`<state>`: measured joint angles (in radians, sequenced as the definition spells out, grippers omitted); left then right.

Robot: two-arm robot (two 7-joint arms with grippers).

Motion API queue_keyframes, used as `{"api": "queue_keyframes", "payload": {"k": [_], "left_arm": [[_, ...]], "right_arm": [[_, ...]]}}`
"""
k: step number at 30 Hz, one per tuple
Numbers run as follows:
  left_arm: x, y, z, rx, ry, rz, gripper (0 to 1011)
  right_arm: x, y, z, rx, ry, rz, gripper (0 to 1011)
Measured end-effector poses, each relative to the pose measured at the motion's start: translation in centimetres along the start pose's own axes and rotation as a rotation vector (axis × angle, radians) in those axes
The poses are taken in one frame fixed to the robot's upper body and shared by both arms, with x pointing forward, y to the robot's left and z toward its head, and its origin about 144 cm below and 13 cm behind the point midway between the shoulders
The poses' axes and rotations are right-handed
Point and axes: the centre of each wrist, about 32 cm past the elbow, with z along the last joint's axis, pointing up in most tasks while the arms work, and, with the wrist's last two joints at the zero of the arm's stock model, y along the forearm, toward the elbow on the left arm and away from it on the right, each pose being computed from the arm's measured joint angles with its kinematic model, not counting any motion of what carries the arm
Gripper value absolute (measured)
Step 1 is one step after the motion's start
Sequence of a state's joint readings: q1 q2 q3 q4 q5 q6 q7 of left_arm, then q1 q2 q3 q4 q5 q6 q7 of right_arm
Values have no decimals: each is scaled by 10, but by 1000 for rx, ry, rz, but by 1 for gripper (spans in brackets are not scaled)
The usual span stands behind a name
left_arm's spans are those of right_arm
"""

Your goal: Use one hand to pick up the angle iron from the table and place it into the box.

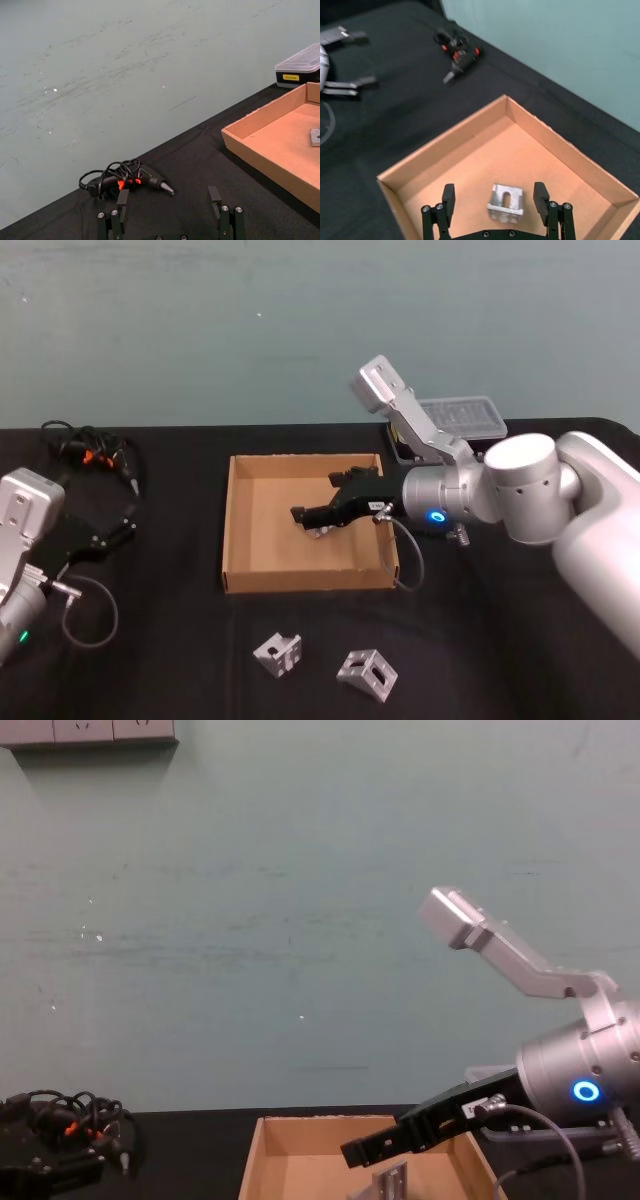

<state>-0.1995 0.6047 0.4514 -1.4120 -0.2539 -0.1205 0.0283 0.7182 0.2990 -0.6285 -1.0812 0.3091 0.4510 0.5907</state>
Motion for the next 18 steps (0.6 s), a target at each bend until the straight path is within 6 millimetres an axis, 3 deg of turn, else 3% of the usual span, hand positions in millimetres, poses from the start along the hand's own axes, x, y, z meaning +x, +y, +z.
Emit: {"api": "queue_keyframes", "payload": {"k": [11, 18], "left_arm": [[0, 0, 0, 0, 0, 0, 1000], [0, 0, 0, 0, 0, 0, 1000]], "right_arm": [[-18, -32, -17, 151, -28, 11, 1003], [-26, -56, -43, 237, -40, -7, 1003]]}}
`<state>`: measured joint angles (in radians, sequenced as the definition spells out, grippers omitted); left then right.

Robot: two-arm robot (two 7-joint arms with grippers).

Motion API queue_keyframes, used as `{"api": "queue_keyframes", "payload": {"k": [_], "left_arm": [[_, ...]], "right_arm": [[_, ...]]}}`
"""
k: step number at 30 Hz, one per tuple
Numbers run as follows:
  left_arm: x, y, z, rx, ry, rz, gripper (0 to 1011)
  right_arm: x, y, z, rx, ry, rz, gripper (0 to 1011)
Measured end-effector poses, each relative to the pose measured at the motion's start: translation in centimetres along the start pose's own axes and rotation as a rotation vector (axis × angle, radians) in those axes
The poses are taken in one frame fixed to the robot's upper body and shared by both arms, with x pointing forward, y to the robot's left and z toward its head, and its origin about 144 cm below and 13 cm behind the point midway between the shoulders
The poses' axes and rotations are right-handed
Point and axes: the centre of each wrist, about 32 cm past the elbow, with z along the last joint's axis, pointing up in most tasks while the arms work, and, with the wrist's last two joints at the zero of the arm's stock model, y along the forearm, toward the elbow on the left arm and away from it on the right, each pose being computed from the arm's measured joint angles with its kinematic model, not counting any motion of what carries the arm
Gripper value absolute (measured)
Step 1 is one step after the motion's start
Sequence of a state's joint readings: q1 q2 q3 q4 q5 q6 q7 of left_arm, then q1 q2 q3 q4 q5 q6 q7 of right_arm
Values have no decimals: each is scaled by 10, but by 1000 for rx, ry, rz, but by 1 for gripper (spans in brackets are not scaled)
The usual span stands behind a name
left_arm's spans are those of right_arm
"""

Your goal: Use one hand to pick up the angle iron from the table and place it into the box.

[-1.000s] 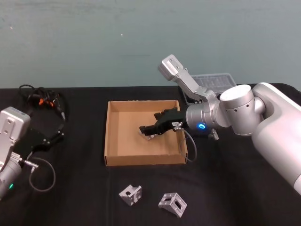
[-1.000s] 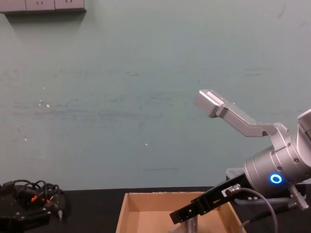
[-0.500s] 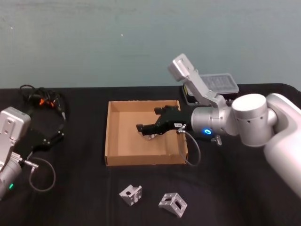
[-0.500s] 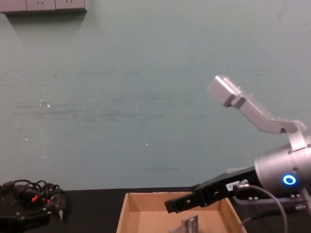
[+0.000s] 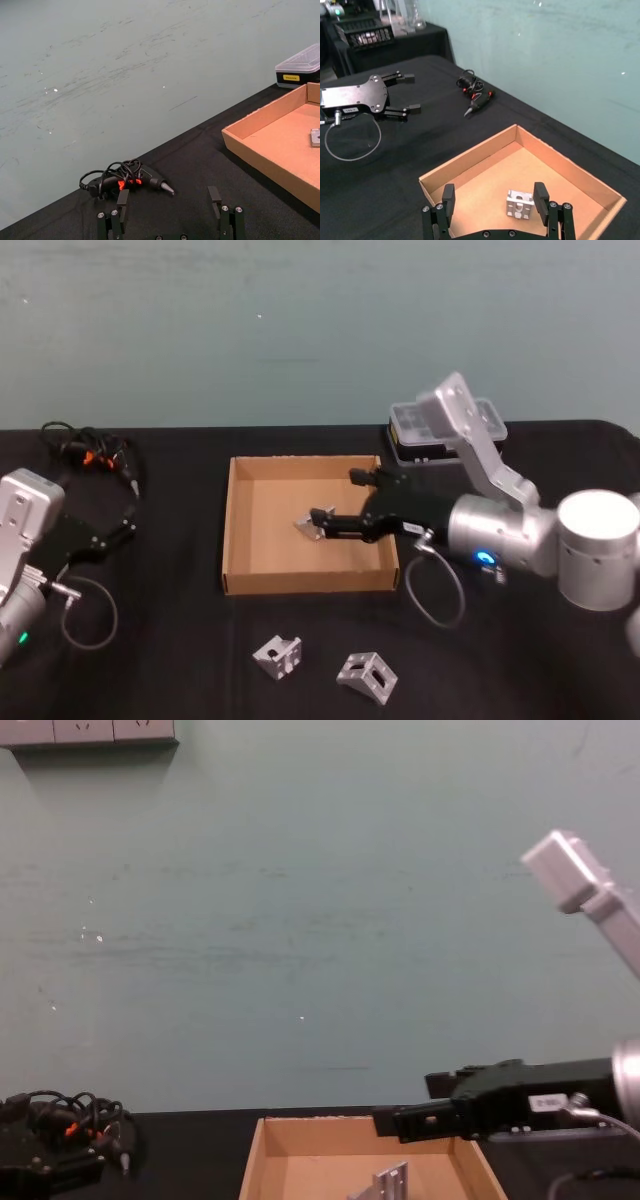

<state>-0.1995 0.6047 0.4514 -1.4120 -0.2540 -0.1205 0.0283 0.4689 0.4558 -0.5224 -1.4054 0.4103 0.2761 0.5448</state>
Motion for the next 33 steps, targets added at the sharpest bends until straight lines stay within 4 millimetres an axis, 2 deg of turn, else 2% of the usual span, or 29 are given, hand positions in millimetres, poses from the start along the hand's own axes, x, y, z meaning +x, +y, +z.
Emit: {"api": "queue_keyframes", "payload": {"k": [14, 22, 33], "left_arm": [[0, 0, 0, 0, 0, 0, 1000], [0, 0, 0, 0, 0, 0, 1000], [0, 0, 0, 0, 0, 0, 1000]], "right_arm": [[-16, -35, -32, 86, -44, 4, 1003], [-20, -51, -45, 23, -31, 118, 1003], [-27, -70, -52, -90, -1, 236, 1003]]}}
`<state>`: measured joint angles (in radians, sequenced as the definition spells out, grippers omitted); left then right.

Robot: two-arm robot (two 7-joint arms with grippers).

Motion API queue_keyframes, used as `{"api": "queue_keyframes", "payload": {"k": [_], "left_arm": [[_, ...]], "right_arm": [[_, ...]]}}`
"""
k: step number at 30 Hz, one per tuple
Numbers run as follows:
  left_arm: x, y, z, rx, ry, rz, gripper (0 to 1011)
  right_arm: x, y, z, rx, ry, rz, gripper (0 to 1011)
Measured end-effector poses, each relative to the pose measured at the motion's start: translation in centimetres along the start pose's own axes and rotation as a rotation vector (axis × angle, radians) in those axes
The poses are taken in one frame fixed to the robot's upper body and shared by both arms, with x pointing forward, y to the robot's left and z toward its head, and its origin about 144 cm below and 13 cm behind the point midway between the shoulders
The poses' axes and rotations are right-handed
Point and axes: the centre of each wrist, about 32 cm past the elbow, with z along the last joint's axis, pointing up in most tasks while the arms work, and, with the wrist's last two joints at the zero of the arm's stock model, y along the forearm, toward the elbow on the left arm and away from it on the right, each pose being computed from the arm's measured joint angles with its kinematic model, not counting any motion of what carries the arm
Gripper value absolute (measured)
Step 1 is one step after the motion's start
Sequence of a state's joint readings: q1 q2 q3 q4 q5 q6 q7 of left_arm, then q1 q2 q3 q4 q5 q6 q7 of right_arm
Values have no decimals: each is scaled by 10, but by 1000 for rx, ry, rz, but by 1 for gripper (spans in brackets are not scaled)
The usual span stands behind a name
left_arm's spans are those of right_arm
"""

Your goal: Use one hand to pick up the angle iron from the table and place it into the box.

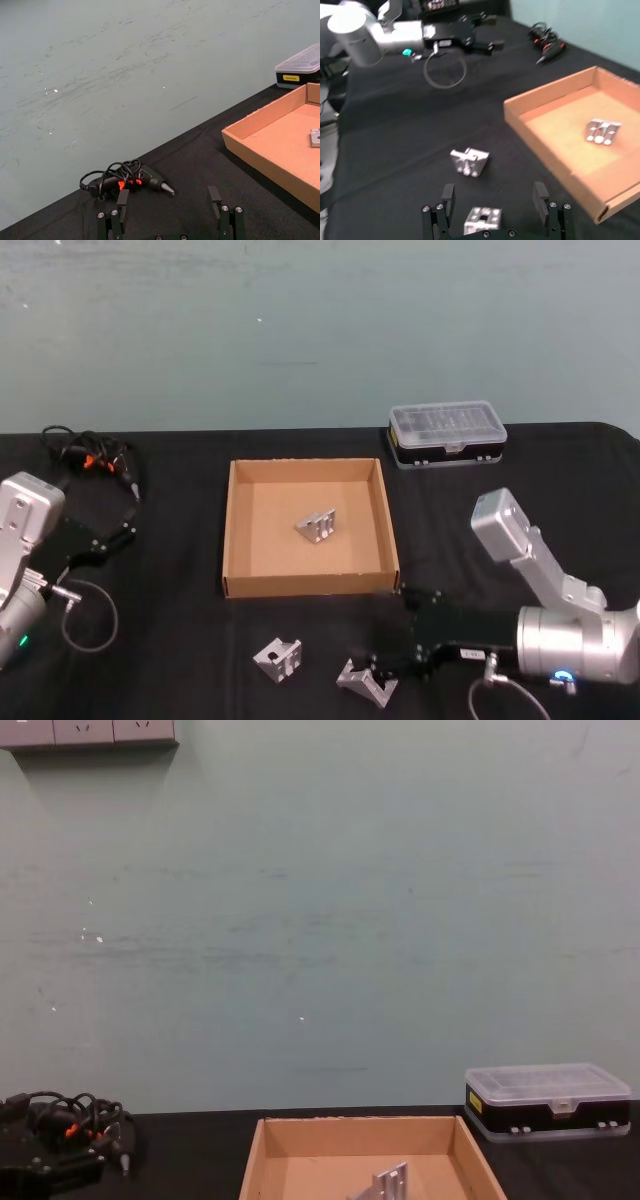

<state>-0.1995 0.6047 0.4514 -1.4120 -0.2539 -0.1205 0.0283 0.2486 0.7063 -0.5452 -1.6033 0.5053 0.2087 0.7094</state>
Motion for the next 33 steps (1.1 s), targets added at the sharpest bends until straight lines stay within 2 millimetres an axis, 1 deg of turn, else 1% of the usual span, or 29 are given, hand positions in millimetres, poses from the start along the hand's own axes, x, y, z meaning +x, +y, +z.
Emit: {"api": "queue_keyframes", "payload": {"k": [6, 14, 24, 33], "left_arm": [[0, 0, 0, 0, 0, 0, 1000], [0, 0, 0, 0, 0, 0, 1000], [0, 0, 0, 0, 0, 0, 1000], [0, 0, 0, 0, 0, 0, 1000]], "right_arm": [[-4, -4, 0, -58, 0, 32, 1003], [-8, -4, 1, -110, 3, 35, 1003], [-12, 9, 3, -187, 35, 33, 1003], [-13, 18, 7, -217, 52, 17, 1003]]}}
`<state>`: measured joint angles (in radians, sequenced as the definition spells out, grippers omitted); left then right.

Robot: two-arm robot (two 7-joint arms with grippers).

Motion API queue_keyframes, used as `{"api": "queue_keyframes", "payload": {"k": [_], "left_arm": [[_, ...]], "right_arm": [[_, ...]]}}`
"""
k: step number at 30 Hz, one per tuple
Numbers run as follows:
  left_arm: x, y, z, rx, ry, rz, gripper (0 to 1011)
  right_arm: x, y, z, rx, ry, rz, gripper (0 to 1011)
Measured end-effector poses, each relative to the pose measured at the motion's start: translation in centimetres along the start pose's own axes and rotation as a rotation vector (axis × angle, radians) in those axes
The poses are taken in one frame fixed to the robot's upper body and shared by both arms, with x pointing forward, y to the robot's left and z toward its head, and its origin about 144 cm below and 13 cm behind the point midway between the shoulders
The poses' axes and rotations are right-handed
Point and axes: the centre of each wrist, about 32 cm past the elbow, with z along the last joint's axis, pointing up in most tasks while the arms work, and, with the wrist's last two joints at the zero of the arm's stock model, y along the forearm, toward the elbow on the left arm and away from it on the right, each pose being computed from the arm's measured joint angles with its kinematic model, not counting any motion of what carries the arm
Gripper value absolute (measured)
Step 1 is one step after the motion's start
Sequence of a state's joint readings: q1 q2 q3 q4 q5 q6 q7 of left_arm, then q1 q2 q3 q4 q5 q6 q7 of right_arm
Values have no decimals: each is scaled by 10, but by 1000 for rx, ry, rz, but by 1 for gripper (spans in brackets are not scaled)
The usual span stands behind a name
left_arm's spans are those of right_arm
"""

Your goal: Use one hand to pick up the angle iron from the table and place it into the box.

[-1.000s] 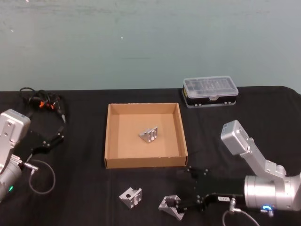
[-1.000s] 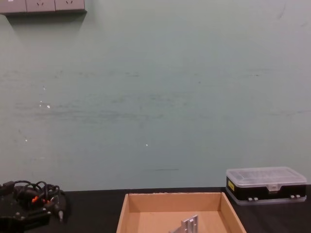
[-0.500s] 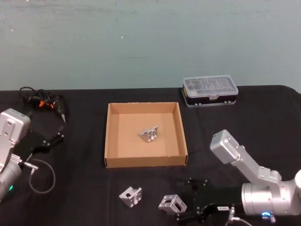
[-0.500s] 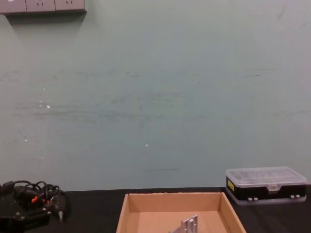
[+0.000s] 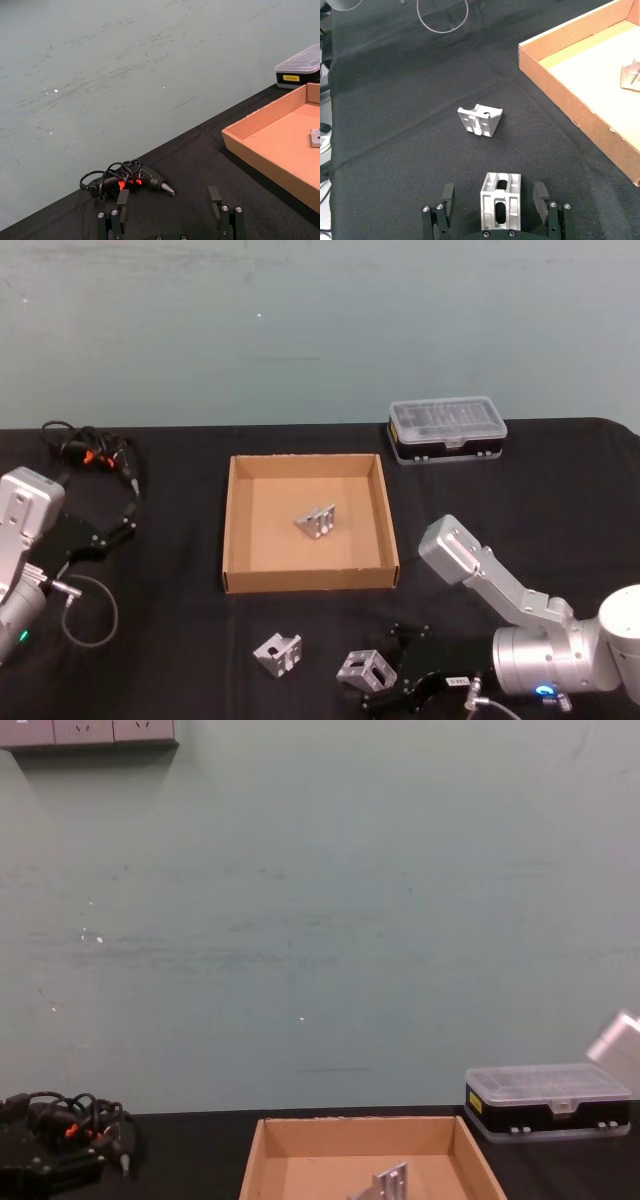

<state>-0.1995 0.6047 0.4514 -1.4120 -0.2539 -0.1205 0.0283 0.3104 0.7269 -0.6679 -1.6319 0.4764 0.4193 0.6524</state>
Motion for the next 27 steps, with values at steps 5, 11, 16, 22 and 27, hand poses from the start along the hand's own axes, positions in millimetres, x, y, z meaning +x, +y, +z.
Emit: {"api": "queue_keyframes", "payload": {"k": [5, 11, 16, 22, 27], "left_arm": [[0, 0, 0, 0, 0, 0, 1000], [0, 0, 0, 0, 0, 0, 1000], [0, 0, 0, 0, 0, 0, 1000], [0, 0, 0, 0, 0, 0, 1000], [0, 0, 0, 0, 0, 0, 1000]], "right_arm": [[-1, 3, 2, -8, 1, -6, 1003], [-1, 5, 4, -29, -1, -27, 1003], [-1, 5, 4, -28, -1, -27, 1003], [-1, 5, 3, -26, -1, -26, 969], [-1, 4, 3, -24, -1, -24, 837]]}}
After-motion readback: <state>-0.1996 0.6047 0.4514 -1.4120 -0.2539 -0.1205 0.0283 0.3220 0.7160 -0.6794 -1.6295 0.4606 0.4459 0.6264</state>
